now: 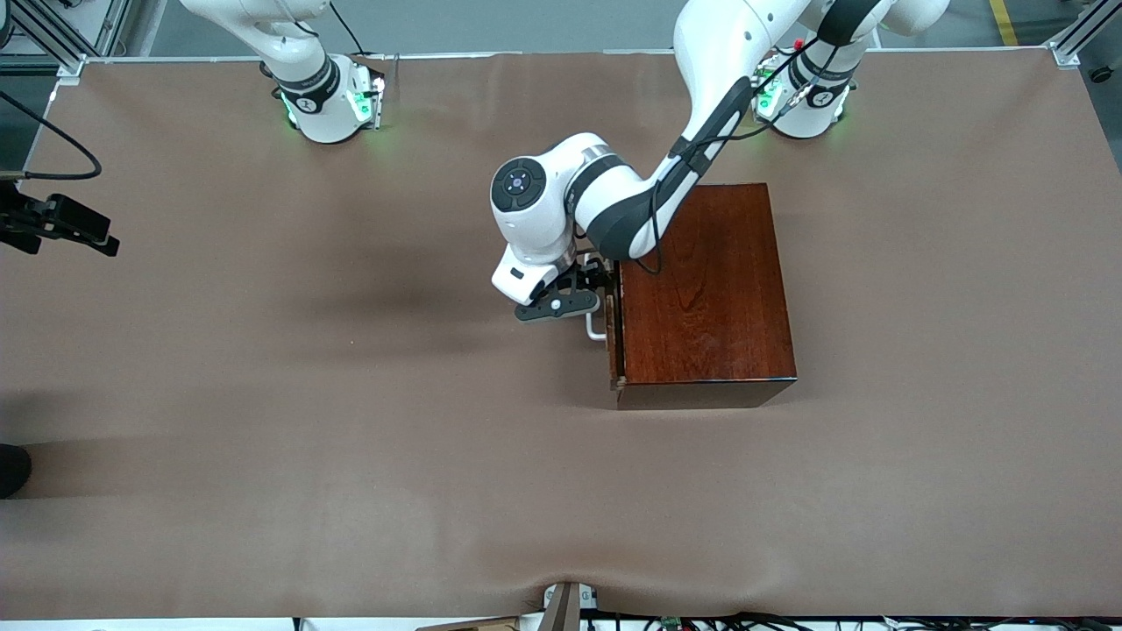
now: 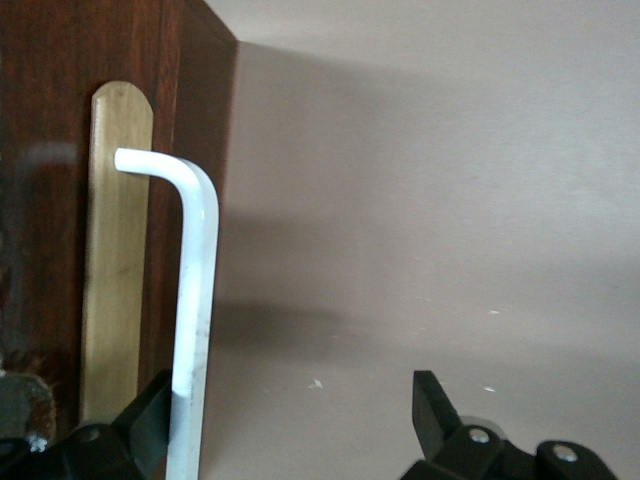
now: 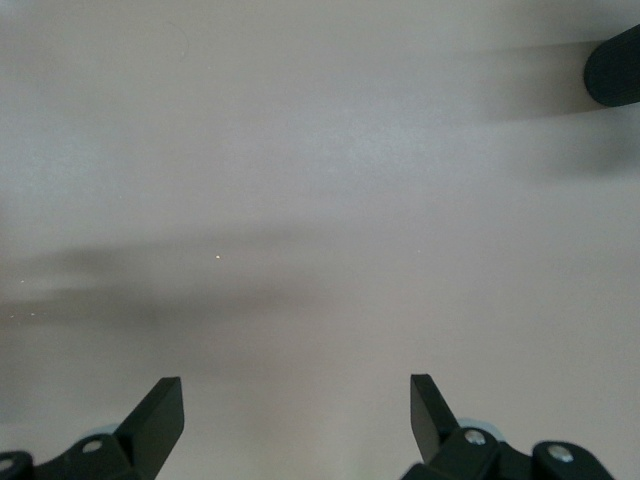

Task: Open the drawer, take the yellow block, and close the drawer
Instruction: 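Pull the drawer open by its handle with the left gripper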

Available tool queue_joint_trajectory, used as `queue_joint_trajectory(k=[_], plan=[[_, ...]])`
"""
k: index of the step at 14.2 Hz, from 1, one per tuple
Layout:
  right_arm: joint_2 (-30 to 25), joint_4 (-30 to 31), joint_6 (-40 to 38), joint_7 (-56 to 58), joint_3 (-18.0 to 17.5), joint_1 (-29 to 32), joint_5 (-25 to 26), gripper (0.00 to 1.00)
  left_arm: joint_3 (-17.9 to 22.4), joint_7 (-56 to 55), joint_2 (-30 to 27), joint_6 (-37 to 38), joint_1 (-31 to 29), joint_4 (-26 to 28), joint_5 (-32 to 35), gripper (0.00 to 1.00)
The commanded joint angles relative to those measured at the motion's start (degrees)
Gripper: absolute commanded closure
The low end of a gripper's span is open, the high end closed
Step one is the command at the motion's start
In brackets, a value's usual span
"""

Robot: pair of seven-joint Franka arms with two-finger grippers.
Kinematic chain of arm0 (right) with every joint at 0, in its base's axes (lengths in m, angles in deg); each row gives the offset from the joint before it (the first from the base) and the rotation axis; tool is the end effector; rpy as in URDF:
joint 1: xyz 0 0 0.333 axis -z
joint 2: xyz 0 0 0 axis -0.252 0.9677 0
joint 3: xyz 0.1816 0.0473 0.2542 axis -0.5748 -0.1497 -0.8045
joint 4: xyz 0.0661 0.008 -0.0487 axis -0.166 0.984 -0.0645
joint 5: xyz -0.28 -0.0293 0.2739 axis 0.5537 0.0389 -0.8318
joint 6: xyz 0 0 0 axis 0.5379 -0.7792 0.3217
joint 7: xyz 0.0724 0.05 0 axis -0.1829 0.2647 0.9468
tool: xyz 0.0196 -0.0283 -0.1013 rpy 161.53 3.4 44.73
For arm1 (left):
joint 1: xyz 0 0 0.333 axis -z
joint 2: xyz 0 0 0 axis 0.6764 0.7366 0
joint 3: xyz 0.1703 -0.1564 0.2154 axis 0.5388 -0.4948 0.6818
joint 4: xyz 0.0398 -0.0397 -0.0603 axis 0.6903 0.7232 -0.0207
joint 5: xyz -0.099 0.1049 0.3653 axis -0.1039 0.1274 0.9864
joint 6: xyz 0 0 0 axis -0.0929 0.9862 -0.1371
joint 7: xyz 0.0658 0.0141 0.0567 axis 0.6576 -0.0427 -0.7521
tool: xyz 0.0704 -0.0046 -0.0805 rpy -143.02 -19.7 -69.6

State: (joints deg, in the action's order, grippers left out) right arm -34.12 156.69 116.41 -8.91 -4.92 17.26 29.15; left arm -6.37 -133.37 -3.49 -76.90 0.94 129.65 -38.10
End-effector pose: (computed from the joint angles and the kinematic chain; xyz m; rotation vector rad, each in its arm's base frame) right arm 0.5622 -0.0395 0.6243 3.1338 -0.0610 -0.0365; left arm 0.4878 -0.5531 0.2959 -3.0296 -0.2112 -0.0435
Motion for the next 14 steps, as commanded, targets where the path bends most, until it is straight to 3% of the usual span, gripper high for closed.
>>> queue_joint_trajectory(k=[1,14], plan=[[0.0,-0.4,0.1,0.3,-0.3,0.1,-0.6,0.0,-0.2,-0.8,2.1,-1.0,0.6,-3.4,-2.0,0.0],[-0.1,-0.2,0.9,0.6,-0.3,0.0,-0.1,0.0,-1.1,-0.5,3.2,-10.4,1.9,-3.5,-3.2,0.0]])
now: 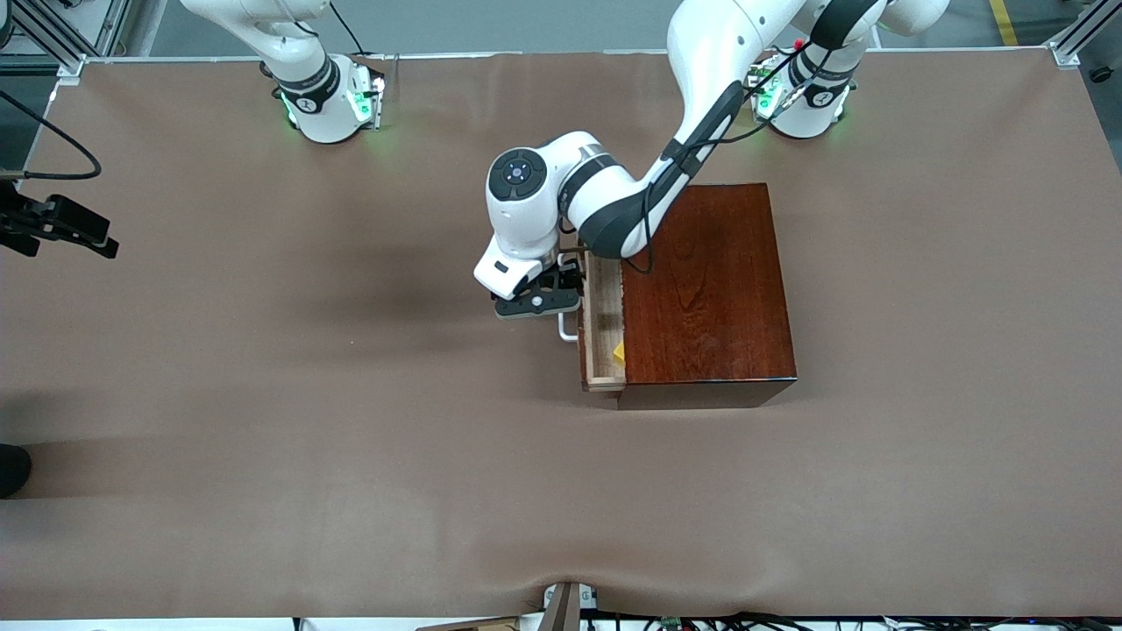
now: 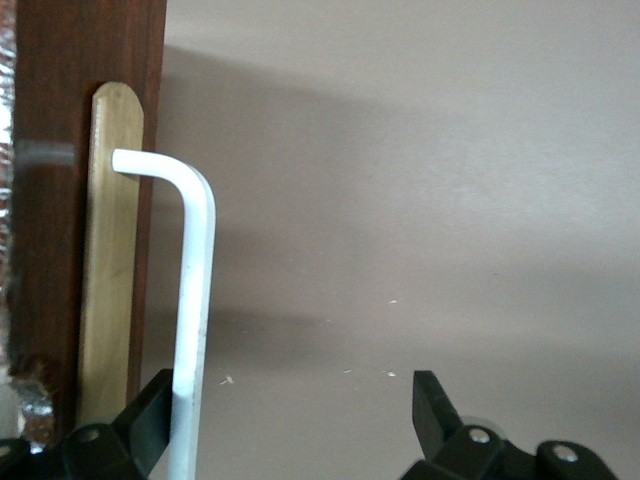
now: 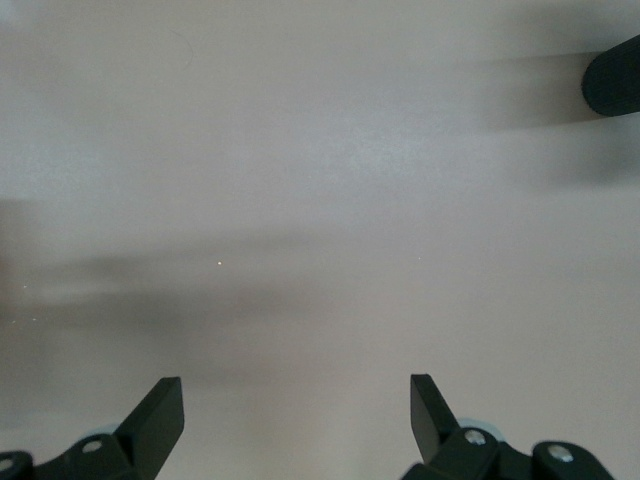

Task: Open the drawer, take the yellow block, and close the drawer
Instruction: 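Pull the drawer open by its handle with the left gripper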

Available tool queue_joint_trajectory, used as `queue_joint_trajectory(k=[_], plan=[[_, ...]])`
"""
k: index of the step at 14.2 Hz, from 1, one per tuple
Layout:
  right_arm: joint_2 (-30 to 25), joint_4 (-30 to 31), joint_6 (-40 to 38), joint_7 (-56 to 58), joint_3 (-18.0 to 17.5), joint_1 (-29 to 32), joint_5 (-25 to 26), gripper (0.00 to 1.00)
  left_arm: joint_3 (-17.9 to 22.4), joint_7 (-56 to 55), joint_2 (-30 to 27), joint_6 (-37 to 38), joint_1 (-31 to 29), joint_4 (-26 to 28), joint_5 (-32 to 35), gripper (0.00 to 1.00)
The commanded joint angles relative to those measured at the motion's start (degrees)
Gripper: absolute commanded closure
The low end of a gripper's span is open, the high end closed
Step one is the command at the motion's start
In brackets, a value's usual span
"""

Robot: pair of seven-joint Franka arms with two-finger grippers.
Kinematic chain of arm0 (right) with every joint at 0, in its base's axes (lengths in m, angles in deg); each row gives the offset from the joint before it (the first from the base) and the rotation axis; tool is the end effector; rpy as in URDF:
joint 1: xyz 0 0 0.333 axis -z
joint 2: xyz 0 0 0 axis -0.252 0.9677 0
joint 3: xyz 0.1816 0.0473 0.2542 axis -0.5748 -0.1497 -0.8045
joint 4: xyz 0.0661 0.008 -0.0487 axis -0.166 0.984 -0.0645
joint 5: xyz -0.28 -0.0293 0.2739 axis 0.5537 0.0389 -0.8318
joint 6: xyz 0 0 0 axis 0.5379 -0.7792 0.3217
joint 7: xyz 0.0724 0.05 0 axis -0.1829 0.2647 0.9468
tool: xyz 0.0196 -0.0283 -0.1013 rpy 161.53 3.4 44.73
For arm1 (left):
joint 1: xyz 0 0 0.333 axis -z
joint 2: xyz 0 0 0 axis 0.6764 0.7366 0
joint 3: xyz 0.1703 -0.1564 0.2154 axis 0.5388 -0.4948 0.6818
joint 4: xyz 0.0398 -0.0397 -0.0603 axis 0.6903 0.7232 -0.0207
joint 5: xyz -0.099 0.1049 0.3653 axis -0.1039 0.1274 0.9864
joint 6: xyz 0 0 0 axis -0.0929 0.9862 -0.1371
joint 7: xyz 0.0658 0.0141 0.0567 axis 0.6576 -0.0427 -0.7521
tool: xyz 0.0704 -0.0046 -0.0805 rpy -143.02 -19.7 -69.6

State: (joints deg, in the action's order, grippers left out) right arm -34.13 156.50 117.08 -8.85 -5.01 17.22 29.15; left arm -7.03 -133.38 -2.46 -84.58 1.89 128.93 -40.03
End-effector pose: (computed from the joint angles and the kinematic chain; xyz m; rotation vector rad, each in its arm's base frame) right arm 0.5635 -0.0384 0.6270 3.1334 -0.0558 -0.0127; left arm 0.4814 -0.5798 0.3005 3.1051 0.1968 0.0986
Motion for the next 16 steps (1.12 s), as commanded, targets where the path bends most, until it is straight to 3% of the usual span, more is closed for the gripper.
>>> queue_joint_trajectory(k=[1,16], plan=[[-0.1,0.2,0.1,0.0,-0.2,0.0,-0.3,0.0,-0.4,-0.5,2.2,-3.0,1.2,-2.7,-1.3,0.0],[0.1,0.4,0.8,-2.1,-0.2,-1.0,-0.5,0.0,-0.6,-0.6,3.5,-16.0,4.2,-2.9,-1.3,0.0]])
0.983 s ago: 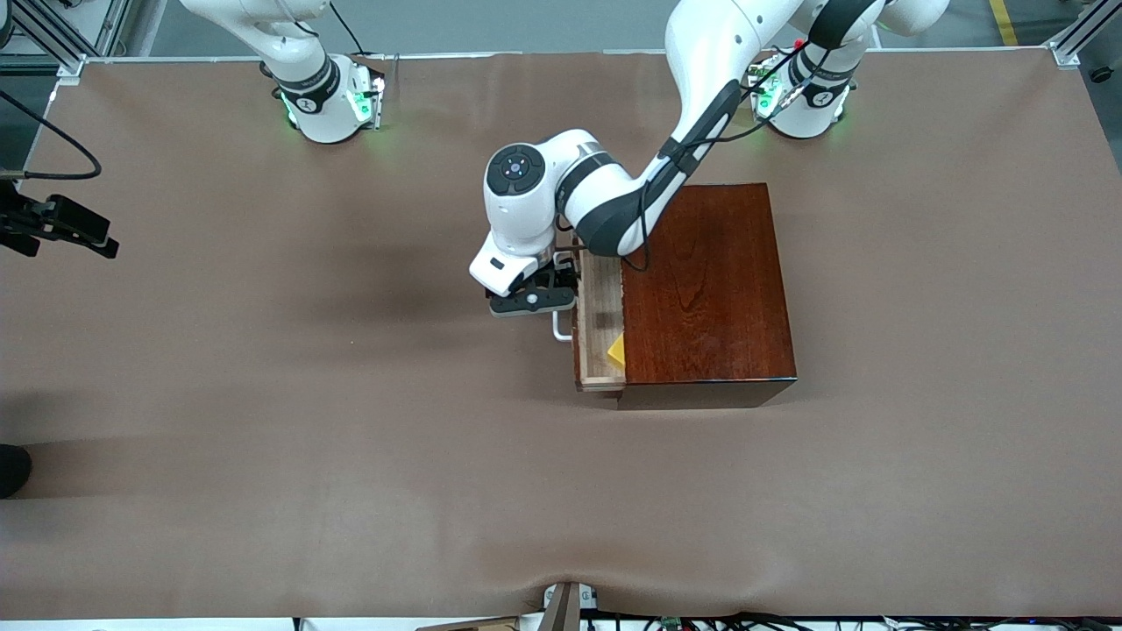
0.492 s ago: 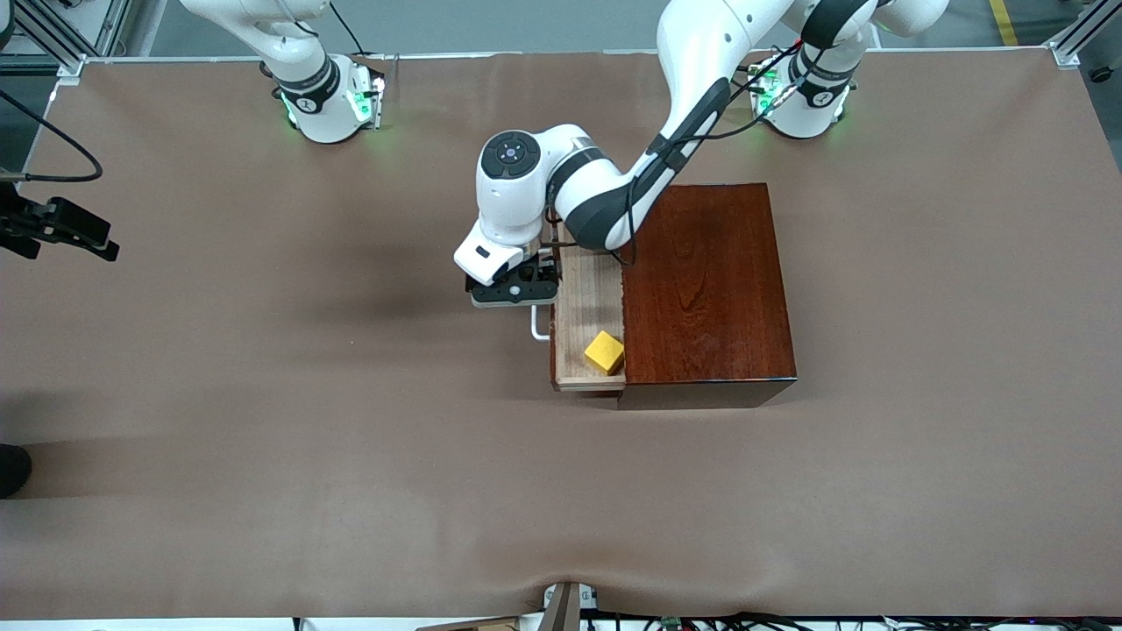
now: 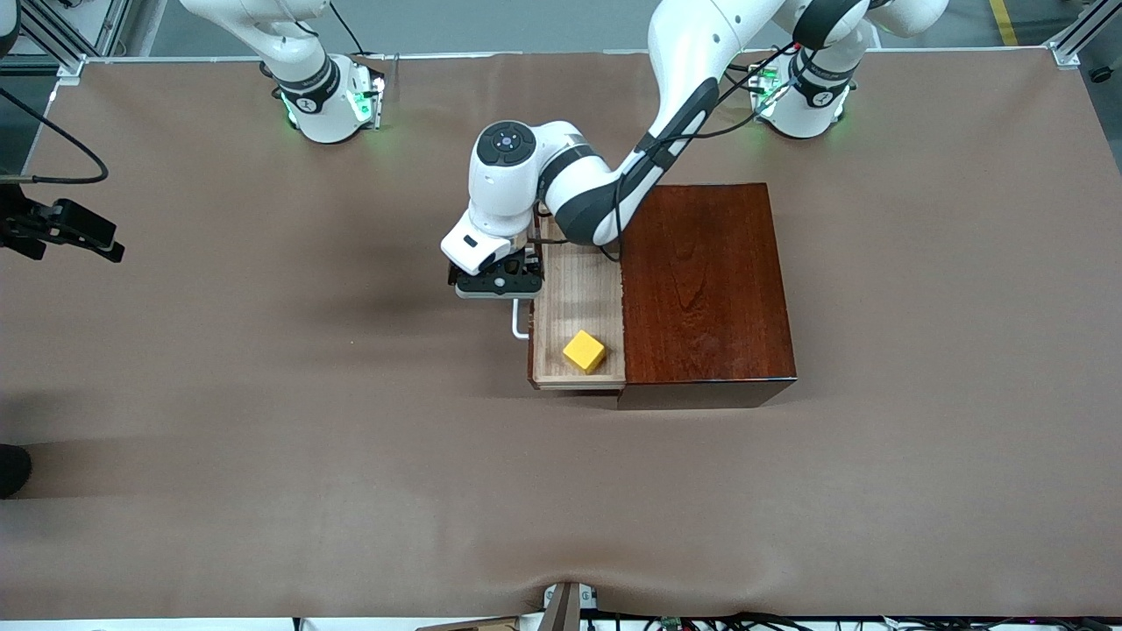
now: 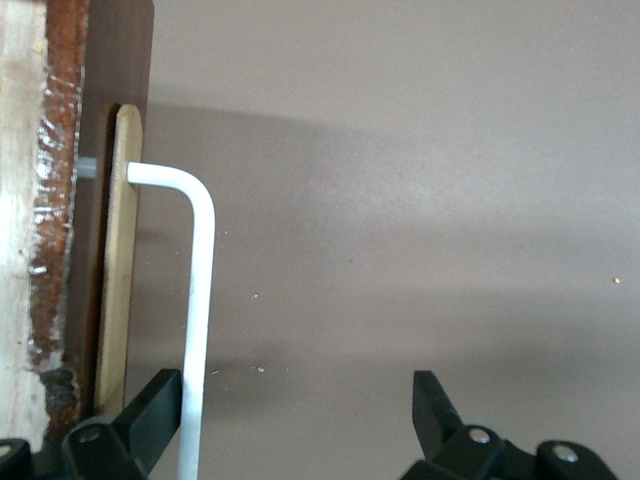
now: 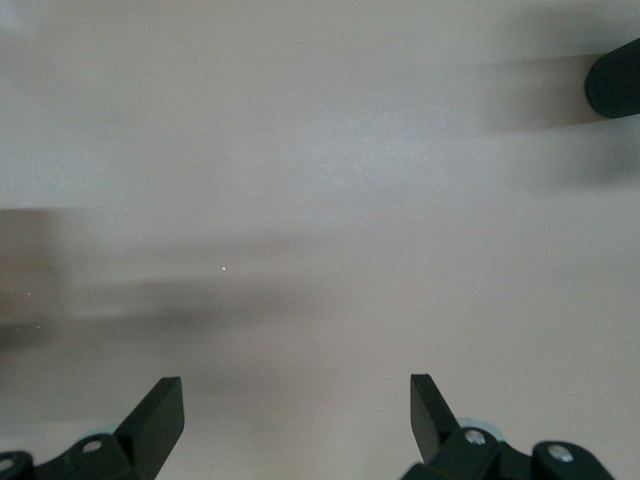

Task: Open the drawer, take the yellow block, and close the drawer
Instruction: 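Pull the drawer open by its handle with the left gripper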

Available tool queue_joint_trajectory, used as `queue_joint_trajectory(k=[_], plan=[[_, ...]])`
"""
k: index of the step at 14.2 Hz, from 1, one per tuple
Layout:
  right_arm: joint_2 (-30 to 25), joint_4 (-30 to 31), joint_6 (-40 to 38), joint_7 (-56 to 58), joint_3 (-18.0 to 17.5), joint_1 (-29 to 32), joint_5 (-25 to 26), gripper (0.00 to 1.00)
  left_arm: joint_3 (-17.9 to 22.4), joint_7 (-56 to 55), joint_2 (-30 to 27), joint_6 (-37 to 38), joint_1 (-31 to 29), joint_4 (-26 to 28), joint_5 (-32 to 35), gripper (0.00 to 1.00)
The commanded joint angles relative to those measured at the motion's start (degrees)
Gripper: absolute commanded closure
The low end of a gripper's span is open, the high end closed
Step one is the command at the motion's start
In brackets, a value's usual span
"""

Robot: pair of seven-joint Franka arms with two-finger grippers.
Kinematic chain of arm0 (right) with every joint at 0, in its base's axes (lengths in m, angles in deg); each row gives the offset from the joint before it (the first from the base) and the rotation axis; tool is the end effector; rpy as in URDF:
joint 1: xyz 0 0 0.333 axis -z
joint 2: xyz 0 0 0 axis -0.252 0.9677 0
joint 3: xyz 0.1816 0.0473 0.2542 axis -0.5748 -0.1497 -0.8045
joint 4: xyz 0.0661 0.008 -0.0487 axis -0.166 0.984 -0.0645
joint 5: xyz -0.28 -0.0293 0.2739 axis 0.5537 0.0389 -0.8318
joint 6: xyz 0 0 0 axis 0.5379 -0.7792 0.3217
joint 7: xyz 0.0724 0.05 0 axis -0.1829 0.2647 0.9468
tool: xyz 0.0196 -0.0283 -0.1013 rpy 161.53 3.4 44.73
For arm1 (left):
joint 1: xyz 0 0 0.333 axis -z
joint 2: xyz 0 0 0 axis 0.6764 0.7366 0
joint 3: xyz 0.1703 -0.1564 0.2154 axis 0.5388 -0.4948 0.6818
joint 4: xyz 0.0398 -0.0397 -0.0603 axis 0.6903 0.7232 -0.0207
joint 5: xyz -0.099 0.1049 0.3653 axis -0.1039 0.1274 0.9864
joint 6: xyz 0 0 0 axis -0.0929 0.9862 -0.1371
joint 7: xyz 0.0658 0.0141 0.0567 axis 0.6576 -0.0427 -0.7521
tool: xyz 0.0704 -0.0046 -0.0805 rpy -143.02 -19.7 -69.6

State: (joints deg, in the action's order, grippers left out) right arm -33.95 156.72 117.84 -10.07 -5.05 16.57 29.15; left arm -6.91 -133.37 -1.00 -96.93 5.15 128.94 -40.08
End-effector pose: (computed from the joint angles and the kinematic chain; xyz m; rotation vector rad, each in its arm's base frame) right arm 0.5662 -0.0317 0.6246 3.1327 -0.0701 -0.0027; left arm 0.4578 -0.6223 0.3032 2.9342 0.0986 0.2270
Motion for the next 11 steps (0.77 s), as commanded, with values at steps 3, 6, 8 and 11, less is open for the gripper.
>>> queue_joint_trajectory(k=[3,6,8,11], plan=[[-0.1,0.1,0.1,-0.9,-0.1,-0.6,-0.5,0.0,-0.8,-0.7,2.1,-5.4,1.7,-3.0,-1.2,0.0],[-0.1,0.0,-0.1,-0.8,-0.1,-0.4,-0.5,0.0,-1.0,-0.8,1.7,-5.9,1.8,-3.0,-1.2,0.0],[0.0,-0.1,0.3,-0.7,-0.1,-0.4,-0.4,0.0,-1.0,-1.0,1.2,-5.8,1.7,-3.0,-1.2,0.0],[0.0,-0.5,0.0,-0.5,-0.1,-0.2,-0.4,0.0,-0.7,-2.4,-1.3,-5.7,0.9,-3.0,-1.2,0.0]])
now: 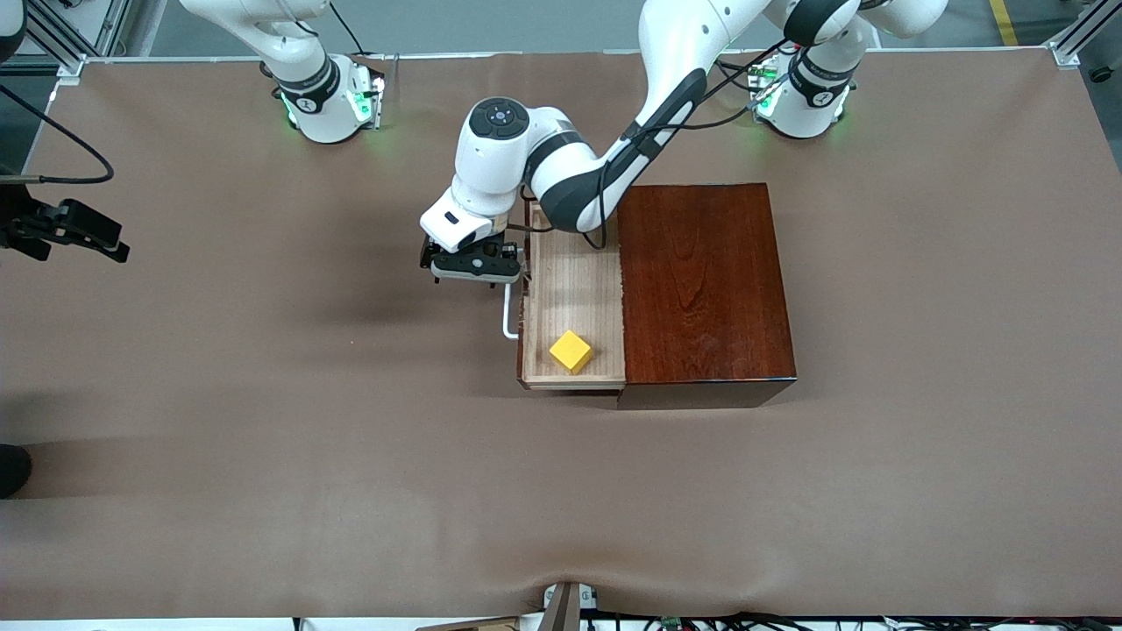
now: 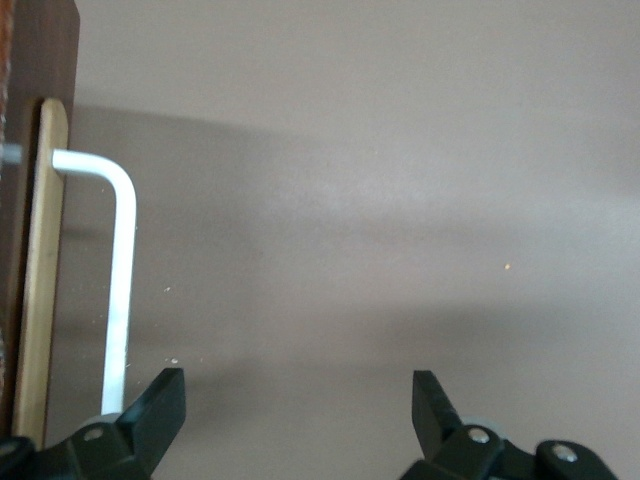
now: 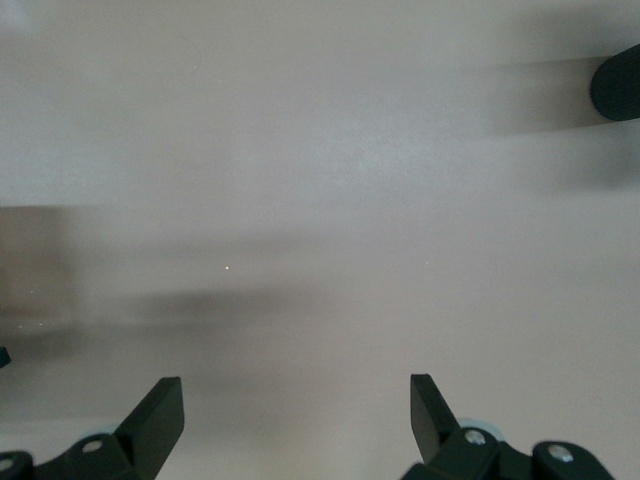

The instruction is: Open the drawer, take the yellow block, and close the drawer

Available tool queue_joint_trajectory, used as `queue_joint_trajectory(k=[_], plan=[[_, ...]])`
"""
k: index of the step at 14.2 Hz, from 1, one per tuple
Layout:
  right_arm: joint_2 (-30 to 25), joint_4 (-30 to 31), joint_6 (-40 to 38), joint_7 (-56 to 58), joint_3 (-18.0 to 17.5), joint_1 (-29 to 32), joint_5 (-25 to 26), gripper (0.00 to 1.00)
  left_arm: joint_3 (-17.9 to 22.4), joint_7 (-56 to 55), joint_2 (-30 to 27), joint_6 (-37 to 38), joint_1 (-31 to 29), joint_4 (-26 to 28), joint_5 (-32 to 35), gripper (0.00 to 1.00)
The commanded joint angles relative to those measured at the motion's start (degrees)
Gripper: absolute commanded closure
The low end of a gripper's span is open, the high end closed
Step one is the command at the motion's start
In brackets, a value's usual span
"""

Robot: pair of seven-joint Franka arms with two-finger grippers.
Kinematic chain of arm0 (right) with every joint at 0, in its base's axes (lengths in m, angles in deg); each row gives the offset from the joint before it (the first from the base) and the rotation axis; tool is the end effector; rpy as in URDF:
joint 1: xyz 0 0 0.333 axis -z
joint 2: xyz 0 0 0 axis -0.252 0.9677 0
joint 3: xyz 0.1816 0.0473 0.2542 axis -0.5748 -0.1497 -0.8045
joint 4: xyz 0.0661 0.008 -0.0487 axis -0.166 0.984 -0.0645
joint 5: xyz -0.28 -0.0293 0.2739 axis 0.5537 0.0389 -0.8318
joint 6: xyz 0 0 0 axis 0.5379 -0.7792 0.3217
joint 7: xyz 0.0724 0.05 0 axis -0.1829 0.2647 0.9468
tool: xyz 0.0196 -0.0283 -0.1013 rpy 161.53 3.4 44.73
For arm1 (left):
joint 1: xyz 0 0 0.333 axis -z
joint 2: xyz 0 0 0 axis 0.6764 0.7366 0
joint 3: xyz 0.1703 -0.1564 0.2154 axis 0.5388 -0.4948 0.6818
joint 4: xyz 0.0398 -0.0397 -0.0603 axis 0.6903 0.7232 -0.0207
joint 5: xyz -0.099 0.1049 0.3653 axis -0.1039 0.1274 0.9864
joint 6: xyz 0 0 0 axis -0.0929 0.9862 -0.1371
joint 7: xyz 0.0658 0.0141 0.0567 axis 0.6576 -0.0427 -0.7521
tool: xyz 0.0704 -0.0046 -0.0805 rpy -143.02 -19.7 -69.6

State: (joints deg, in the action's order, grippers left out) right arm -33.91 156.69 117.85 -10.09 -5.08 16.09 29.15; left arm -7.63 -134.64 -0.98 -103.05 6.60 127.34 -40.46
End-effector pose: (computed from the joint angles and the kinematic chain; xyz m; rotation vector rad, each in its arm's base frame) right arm 0.5667 -0.0267 0.6244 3.1330 -0.0567 -0.0026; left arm 0.4440 -0.6479 0.3299 2.7997 0.0873 0.2871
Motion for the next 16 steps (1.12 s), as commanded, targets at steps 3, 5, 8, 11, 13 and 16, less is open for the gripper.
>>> queue_joint_trajectory(k=[3,5,8,11,13,16], plan=[[-0.1,-0.6,-0.1,-0.7,0.1,0.7,-0.6,0.0,0.4,-2.0,-5.7,1.0,-3.7,-1.2,-1.2,0.0],[0.0,-0.5,-0.2,-0.9,0.2,0.8,-0.6,0.0,0.7,-1.7,-8.3,1.1,-6.0,-0.8,-1.2,0.0],[0.2,-0.6,-0.1,-12.6,-0.2,-0.5,-0.8,0.0,0.7,-1.4,-10.7,1.5,-10.6,-0.7,-1.1,0.0],[0.7,-0.7,-0.1,-28.7,-0.2,-6.0,-1.6,0.0,0.8,0.6,-12.7,6.5,-15.3,-0.6,-0.9,0.0],[1.0,-0.8,0.2,-39.5,-0.2,-11.2,-1.6,0.0,0.6,4.6,-14.2,10.0,-19.2,-0.5,-1.0,0.0],[3.9,-2.1,0.4,-56.1,-0.2,-18.6,-3.9,0.0,0.2,8.8,-15.4,13.0,-24.9,-0.5,-1.0,0.0]])
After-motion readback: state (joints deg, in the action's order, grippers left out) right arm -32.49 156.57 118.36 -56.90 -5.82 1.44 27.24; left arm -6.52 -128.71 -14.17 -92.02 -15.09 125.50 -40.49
